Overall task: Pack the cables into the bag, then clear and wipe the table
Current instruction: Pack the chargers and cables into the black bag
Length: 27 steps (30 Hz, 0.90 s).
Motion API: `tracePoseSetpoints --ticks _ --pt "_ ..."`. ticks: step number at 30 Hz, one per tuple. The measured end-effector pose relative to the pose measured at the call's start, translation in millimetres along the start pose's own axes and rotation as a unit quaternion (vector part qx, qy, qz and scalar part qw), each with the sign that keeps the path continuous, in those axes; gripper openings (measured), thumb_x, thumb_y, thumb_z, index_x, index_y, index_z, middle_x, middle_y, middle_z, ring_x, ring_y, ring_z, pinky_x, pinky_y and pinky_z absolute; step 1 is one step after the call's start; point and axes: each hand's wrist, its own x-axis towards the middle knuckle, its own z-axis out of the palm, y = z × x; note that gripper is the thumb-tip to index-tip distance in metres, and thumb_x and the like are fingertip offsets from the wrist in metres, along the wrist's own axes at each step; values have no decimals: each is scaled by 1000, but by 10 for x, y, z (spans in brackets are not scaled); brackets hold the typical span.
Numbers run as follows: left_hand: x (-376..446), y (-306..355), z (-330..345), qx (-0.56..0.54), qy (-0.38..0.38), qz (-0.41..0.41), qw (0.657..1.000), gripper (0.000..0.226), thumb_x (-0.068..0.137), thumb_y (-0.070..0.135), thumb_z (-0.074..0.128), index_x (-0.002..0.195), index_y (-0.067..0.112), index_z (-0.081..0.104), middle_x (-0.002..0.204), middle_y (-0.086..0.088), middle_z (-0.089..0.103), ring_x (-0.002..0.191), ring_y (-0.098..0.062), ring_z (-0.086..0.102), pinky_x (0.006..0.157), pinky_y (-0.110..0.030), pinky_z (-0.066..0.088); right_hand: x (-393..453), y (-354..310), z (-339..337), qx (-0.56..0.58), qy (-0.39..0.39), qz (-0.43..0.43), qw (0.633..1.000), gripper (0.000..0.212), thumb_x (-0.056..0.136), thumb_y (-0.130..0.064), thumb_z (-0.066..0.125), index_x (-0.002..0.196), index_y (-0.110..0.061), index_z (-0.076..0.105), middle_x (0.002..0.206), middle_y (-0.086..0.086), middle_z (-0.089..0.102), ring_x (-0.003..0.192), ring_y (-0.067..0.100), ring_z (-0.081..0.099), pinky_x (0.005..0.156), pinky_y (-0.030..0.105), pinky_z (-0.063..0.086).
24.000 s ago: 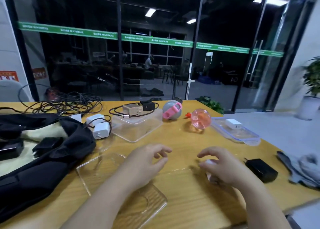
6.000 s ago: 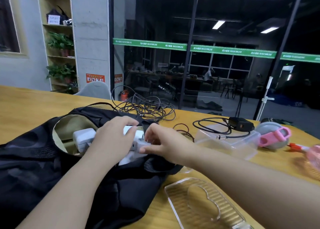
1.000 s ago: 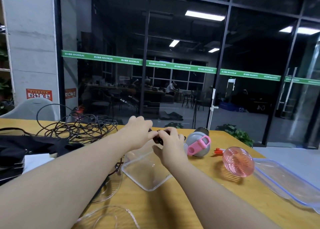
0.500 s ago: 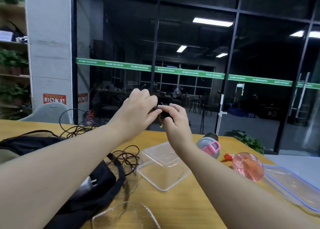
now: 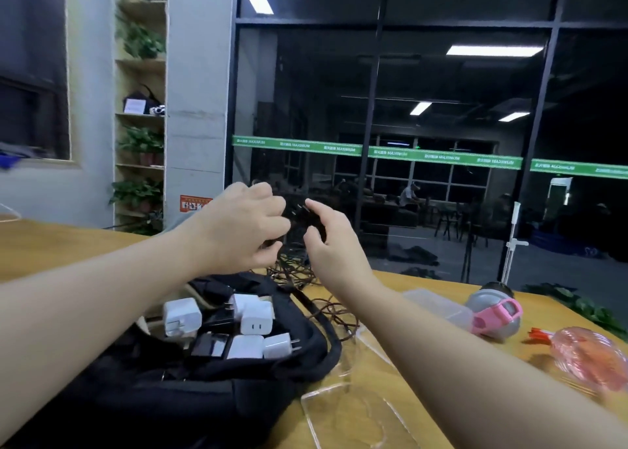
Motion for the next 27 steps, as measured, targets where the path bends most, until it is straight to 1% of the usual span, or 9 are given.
tracePoseSetpoints --ticks 3,6,12,16,18,20,22,24,27 --pt "-263 -102 -1 8 -44 -7 999 21 74 32 44 62 16 53 68 2 51 71 -23 52 52 -36 43 14 -21 198 5 12 56 998 44 99 -22 38 142 -21 36 143 0 41 124 15 43 94 22 32" --pt "-492 -232 30 19 -54 -40 998 22 72 34 43 61 17 51 66 2 48 69 -23 50 55 -36 44 0 30 331 20 21 103 994 43 98 -21 38 141 -15 38 136 2 47 108 18 50 86 27 38" --pt "-848 -347 285 -13 -72 -181 981 23 69 51 40 59 30 38 65 13 31 69 -13 36 73 -39 43 -140 194 685 74 -6 175 982 30 96 -21 40 126 -18 45 114 10 58 78 17 48 62 25 38" --pt "-898 -256 461 -128 -214 -301 920 37 71 62 43 57 28 40 77 7 45 79 -17 42 84 -36 38 -289 290 992 70 -43 219 972 39 95 -25 43 133 -18 41 124 6 54 89 20 54 75 31 46" --pt "-921 -186 562 -220 -199 -359 885 51 64 67 39 60 17 46 78 0 49 77 -22 47 76 -38 42 -352 309 1104 29 -59 211 975 43 96 -26 44 138 -18 39 134 5 47 114 20 51 97 35 45" --pt "-954 -91 673 -296 -184 -401 847 51 71 63 47 62 12 46 76 -3 50 73 -24 50 71 -39 46 -387 310 1157 -14 -71 183 980 47 97 -26 45 141 -15 35 144 3 36 130 18 39 110 33 34" --pt "-966 23 758 -327 -189 -412 829 47 79 57 48 62 13 46 70 0 48 65 -21 49 63 -36 42 -394 306 1168 -36 -80 156 984 50 96 -28 51 141 -14 34 146 3 30 133 17 36 110 28 32" --pt "-977 119 836 -335 -199 -420 819 38 87 49 47 72 14 49 75 -2 52 68 -19 51 64 -34 42 -396 307 1161 -42 -92 146 984 53 92 -30 59 137 -14 36 142 3 31 128 17 41 103 26 36" --pt "-1048 191 938 -371 -205 -411 807 24 93 40 42 113 29 50 119 5 53 103 -13 53 93 -37 44 -386 339 1168 -59 -118 137 982 58 85 -30 70 131 -17 38 133 2 43 121 18 46 98 28 39"
